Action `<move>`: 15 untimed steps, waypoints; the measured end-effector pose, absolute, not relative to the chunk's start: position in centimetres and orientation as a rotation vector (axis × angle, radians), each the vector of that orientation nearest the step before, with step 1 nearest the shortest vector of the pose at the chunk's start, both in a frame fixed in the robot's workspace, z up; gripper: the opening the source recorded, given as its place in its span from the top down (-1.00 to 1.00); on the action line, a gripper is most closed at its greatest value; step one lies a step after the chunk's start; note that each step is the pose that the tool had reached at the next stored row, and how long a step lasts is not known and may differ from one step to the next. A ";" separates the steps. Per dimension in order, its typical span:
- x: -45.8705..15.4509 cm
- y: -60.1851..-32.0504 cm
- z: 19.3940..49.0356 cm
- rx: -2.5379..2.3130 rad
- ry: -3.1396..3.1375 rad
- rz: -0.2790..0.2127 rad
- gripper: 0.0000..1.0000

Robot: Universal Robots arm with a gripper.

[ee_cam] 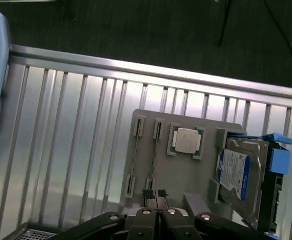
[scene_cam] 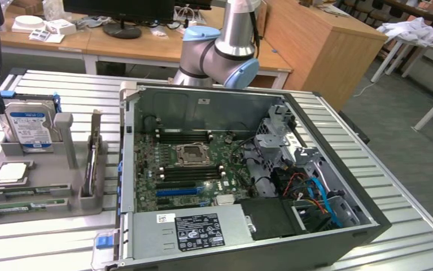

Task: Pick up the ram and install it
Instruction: 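Pick up the ram and move it above insertion slot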

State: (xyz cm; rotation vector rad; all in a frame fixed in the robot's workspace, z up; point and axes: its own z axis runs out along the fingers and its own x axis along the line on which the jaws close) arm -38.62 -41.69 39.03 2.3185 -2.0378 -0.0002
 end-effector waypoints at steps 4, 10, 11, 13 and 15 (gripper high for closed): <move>-38.6 -41.7 39.0 2.292 -2.068 -0.001 0.79; -38.7 -41.7 39.0 2.297 -2.073 -0.011 0.79; -38.7 -41.7 39.0 2.303 -2.078 -0.022 0.79; -38.7 -41.7 39.0 2.316 -2.089 -0.047 0.79; -38.7 -41.7 39.0 2.320 -2.092 -0.054 0.79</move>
